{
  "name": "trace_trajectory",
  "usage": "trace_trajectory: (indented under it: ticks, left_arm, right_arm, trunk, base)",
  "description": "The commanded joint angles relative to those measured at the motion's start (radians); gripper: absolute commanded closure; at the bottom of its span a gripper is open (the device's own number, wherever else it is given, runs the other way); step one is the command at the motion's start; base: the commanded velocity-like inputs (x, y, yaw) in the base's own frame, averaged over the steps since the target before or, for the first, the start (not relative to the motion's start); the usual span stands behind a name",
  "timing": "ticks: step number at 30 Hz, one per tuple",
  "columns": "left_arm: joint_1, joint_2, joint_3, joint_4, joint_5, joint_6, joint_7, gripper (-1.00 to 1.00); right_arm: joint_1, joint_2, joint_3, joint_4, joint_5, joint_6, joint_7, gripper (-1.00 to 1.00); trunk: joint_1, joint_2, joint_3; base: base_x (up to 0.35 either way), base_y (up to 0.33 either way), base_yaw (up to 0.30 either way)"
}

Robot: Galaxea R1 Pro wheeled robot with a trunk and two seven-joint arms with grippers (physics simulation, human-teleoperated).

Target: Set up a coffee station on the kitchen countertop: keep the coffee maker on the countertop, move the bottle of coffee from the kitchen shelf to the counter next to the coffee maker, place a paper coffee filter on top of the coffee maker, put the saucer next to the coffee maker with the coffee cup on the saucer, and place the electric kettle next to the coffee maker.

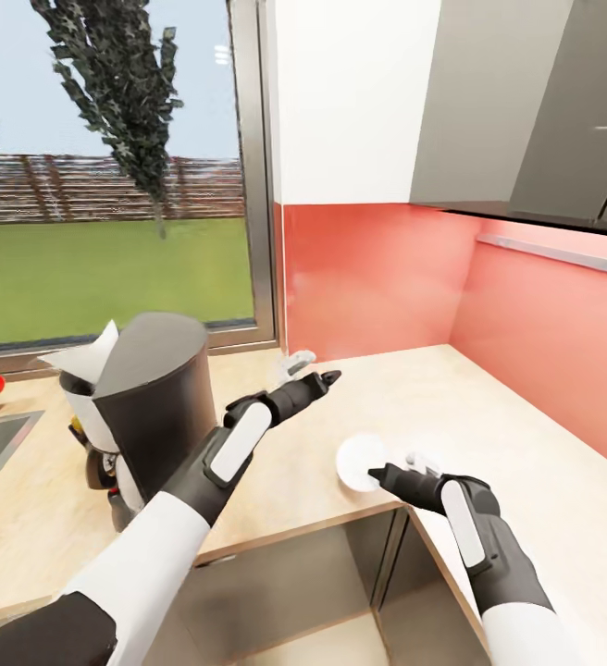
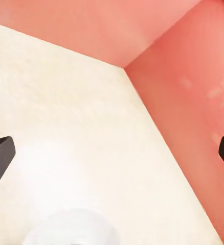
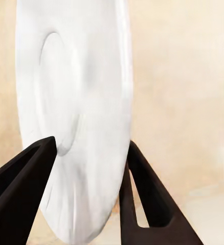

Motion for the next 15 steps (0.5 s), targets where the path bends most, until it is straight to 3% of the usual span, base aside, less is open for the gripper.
trace_trajectory:
  ticks: [1,5,15]
  left_arm:
    - [0.0,0.0,-0.028,-0.002,0.01,0.0,0.01,-1.0]
    - [0.002,0.0,-0.059,-0.002,0.01,-0.003,0.01,-1.0]
    - [0.003,0.0,-0.064,-0.004,0.01,-0.004,0.01,-1.0]
  right_arm:
    - [-0.001,0.001,-0.004,-0.022,0.01,0.005,0.009,1.0]
    - [-0.001,0.001,-0.013,-0.066,0.012,0.005,0.008,1.0]
    - [-0.001,0.001,-0.02,-0.079,0.012,0.005,0.008,1.0]
  trunk:
    - [0.0,-0.002,-0.002]
    - [0.0,-0.002,-0.002]
    - [0.0,-0.002,-0.002]
  base:
    - [-0.331,0.0,0.0]
    - [-0.335,0.0,0.0]
    - [-0.337,0.018,0.0]
